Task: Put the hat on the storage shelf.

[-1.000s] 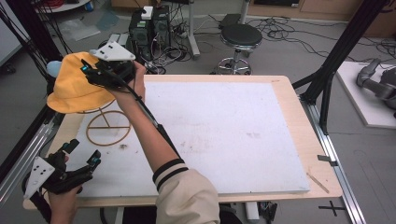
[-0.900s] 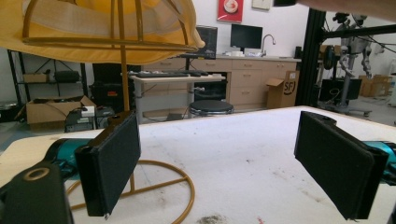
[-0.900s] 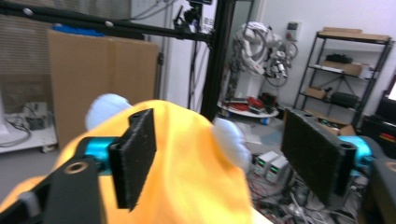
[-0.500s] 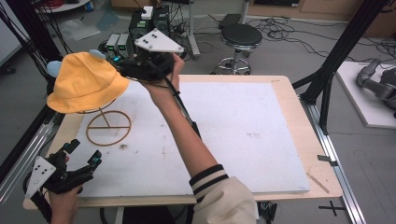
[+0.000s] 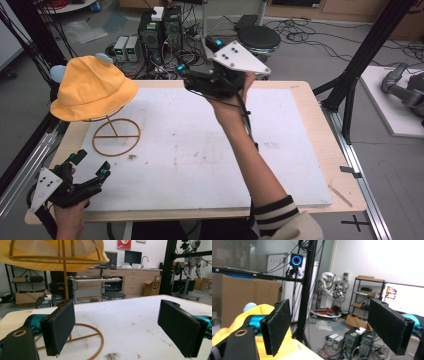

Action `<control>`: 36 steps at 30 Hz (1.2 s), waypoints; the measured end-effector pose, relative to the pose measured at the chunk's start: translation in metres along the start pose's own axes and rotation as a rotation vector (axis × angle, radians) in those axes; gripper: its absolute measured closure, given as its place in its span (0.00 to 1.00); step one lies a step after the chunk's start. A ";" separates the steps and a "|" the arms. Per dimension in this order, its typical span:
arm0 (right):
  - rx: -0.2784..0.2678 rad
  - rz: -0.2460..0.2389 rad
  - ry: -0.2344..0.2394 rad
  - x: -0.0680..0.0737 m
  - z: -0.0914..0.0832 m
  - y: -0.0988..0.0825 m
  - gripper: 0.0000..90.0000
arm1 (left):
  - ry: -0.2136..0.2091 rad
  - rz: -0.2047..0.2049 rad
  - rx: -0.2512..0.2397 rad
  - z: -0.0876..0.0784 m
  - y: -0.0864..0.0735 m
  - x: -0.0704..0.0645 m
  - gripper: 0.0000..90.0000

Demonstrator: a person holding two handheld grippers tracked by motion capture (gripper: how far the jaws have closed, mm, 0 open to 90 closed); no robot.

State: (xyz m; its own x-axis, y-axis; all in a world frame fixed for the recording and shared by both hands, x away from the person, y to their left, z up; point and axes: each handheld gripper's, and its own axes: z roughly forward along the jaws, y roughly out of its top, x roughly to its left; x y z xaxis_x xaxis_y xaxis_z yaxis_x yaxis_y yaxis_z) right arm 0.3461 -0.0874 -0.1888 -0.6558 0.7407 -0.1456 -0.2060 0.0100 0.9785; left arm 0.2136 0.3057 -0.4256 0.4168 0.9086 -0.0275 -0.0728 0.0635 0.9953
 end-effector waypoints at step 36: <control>0.066 0.104 -0.347 -0.109 -0.242 -0.164 0.14 | 0.059 0.000 0.003 0.013 -0.002 0.004 0.17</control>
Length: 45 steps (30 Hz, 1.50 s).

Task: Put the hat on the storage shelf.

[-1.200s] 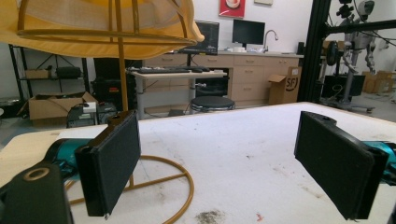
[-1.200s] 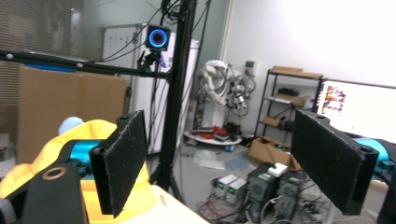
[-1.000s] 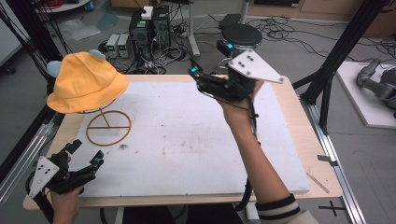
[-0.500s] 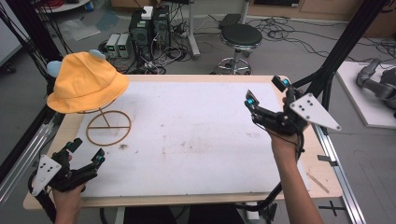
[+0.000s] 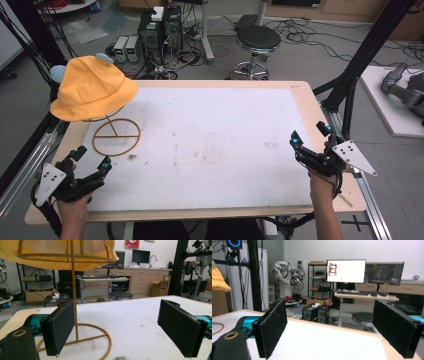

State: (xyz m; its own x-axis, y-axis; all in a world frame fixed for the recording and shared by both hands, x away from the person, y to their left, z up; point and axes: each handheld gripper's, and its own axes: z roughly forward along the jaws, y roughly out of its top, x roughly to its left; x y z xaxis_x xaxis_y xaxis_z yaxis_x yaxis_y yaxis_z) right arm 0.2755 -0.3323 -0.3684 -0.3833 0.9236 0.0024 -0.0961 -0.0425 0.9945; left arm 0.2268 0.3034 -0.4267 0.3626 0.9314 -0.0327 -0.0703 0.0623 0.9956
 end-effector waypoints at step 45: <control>0.025 0.047 -0.017 -0.025 -0.025 -0.041 0.13 | 0.004 -0.001 0.001 0.002 -0.002 0.007 0.16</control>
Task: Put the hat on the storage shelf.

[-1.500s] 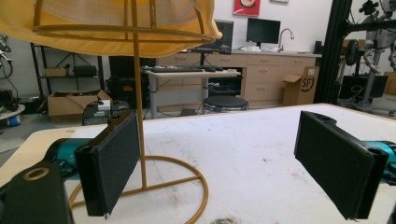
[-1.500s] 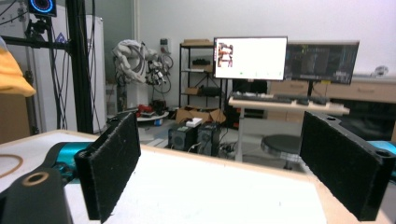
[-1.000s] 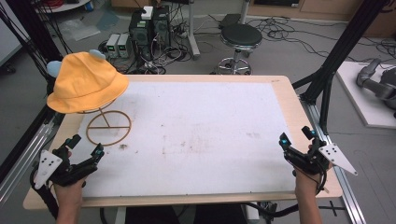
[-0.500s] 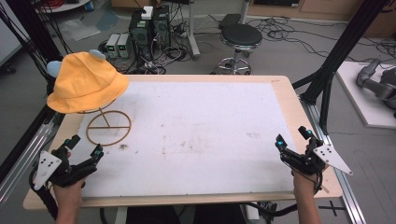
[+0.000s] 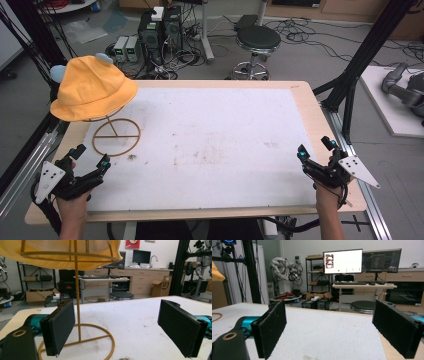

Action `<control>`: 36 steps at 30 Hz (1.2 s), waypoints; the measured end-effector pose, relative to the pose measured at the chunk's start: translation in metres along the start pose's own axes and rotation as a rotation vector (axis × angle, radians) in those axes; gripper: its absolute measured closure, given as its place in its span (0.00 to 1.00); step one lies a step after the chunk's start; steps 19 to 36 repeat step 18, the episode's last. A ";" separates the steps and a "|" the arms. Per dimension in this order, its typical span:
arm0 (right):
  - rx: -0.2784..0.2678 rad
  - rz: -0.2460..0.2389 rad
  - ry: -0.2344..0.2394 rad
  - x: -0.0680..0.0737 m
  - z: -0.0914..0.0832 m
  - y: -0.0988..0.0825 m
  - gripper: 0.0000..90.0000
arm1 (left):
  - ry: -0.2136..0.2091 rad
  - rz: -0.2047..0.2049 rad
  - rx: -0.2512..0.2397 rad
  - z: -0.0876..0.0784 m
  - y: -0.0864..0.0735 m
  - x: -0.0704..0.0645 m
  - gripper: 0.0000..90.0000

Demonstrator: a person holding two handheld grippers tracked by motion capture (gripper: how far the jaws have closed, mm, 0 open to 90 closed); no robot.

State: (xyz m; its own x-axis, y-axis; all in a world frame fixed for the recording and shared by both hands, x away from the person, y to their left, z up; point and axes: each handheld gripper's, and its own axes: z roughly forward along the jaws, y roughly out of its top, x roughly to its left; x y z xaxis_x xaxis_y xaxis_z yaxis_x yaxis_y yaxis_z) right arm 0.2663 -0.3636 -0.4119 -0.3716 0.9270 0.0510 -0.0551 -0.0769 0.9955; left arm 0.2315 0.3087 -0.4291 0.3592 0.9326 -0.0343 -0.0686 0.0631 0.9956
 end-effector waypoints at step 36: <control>0.022 -0.054 0.014 0.003 0.003 -0.002 0.13 | -0.014 -0.002 0.009 0.002 0.000 0.000 0.16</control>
